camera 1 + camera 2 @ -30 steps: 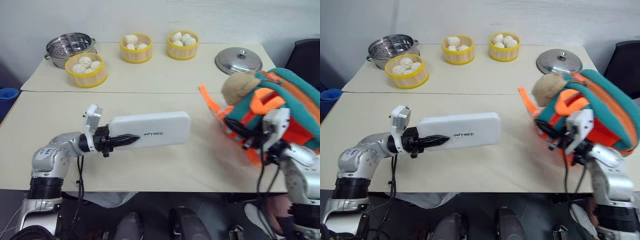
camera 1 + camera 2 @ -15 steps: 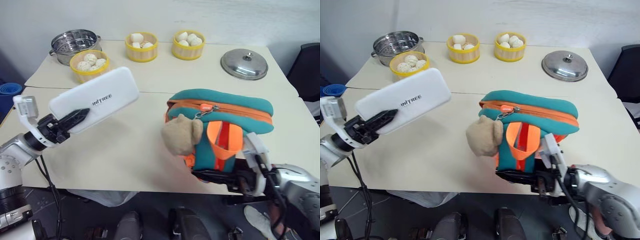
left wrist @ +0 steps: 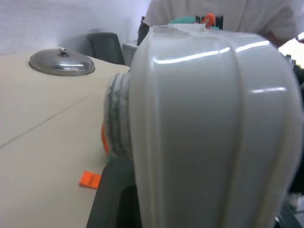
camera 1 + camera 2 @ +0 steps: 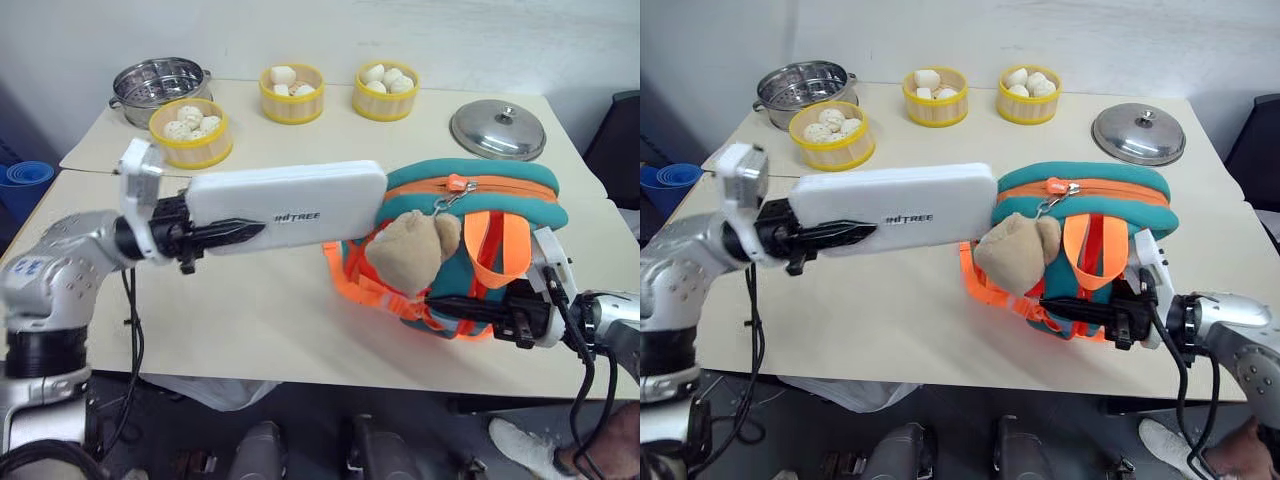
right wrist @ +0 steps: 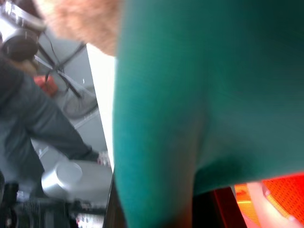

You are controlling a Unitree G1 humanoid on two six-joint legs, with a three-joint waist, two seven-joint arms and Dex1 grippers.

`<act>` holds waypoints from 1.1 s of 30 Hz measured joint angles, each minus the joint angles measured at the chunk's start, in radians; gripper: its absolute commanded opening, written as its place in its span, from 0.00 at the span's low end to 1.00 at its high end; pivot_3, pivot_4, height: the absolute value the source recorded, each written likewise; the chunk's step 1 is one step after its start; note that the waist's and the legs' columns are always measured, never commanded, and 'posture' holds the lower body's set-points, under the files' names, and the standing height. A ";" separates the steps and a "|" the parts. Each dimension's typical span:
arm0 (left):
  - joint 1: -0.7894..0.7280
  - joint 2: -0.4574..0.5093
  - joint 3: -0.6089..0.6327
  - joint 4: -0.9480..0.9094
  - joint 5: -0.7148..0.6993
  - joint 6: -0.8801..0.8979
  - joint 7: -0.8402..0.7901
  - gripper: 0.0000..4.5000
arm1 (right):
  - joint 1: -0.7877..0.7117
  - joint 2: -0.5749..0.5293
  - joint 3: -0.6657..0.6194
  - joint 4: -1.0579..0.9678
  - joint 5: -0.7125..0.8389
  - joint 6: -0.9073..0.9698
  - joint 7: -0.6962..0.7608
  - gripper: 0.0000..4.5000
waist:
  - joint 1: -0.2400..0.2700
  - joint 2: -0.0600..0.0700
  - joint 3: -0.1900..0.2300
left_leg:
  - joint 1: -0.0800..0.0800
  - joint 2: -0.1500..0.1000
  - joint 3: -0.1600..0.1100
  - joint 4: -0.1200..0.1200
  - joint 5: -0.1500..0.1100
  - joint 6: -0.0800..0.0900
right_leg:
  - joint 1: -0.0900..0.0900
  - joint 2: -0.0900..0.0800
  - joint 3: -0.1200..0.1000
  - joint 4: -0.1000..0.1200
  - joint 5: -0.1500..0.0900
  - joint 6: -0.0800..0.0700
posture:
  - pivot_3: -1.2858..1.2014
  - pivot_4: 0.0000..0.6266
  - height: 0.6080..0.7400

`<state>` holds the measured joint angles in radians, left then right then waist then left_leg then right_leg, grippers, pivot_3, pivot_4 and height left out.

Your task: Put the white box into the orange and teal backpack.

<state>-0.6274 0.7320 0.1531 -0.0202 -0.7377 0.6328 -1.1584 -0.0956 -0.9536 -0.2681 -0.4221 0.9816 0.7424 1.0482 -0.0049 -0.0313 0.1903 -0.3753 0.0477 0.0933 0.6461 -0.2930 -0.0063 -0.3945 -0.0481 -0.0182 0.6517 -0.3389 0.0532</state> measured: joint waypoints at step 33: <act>-0.339 -0.241 -0.147 0.410 0.179 -0.217 -0.243 0.29 | 0.050 -0.017 -0.024 -0.042 0.054 0.105 0.040 0.00 | 0.000 0.000 0.001 | -0.003 0.001 0.000 0.003 0.005 -0.006 | -0.002 0.004 0.001 0.000 0.002 0.003 | 0.52 0.24 1.00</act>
<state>-0.9668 0.4911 0.0066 0.3895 -0.5582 0.4157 -1.4019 -0.0457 -0.9706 -0.2918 -0.4638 1.0352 0.8473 1.0886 -0.0046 -0.0317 0.1910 -0.3787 0.0488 0.0936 0.6493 -0.2877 -0.0126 -0.3966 -0.0440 -0.0172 0.6521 -0.3372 0.0566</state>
